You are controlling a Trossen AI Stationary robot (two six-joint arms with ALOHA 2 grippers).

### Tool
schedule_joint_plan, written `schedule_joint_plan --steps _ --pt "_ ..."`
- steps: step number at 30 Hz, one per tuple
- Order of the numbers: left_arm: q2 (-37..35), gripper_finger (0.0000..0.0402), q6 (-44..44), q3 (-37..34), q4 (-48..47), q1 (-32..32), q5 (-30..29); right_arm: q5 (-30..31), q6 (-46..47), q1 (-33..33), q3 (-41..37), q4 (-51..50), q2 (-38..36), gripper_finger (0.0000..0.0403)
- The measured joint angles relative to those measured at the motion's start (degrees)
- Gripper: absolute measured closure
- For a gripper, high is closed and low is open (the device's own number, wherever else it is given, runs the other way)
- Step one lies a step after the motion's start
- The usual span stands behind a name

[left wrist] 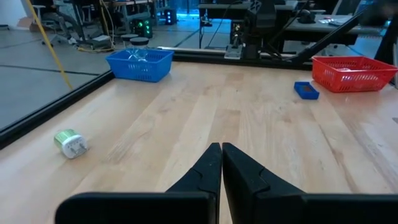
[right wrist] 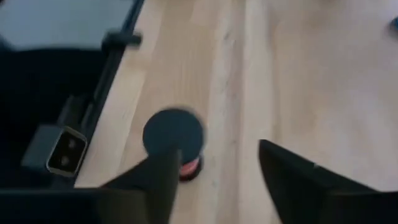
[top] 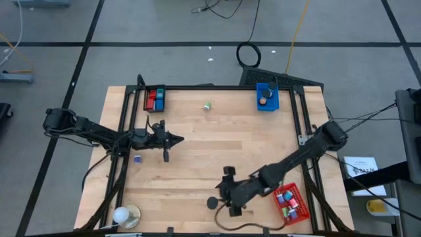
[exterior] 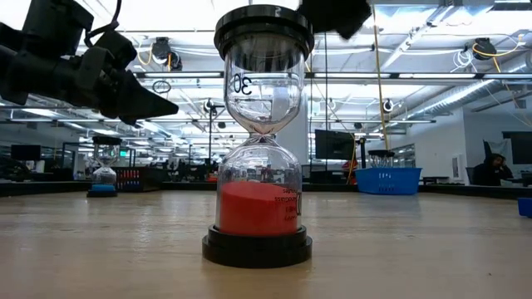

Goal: Pick & Place Office items
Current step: Put the red sand timer into the blue basket

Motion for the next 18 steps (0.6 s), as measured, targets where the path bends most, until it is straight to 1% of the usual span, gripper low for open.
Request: schedule_joint_plan --steps 2,5,9,13,16,18 --pt "0.0 0.038 -0.2 0.0 0.0 0.0 -0.1 -1.9 0.1 0.0 2.7 -3.0 3.0 0.0157" --pt "0.0 0.038 -0.3 0.0 -0.4 0.0 -0.1 -4.8 0.1 0.0 6.0 -3.9 5.5 0.0104" --pt "0.0 0.038 -0.2 0.0 -0.8 0.0 -0.1 -7.6 -1.2 0.0 7.0 -2.9 6.9 0.0057" --pt "0.0 0.038 -0.2 0.0 -0.9 0.0 -0.1 -7.7 -2.0 -0.3 7.0 -2.5 7.2 0.0039" --pt "0.0 0.038 -0.1 0.0 -0.9 0.0 -0.1 -7.7 -2.5 -0.7 7.1 0.6 8.2 0.0041" --pt "0.0 0.038 -0.1 0.0 -0.9 0.0 -0.1 -8.6 -3.4 -0.7 6.8 0.4 8.7 0.0047"
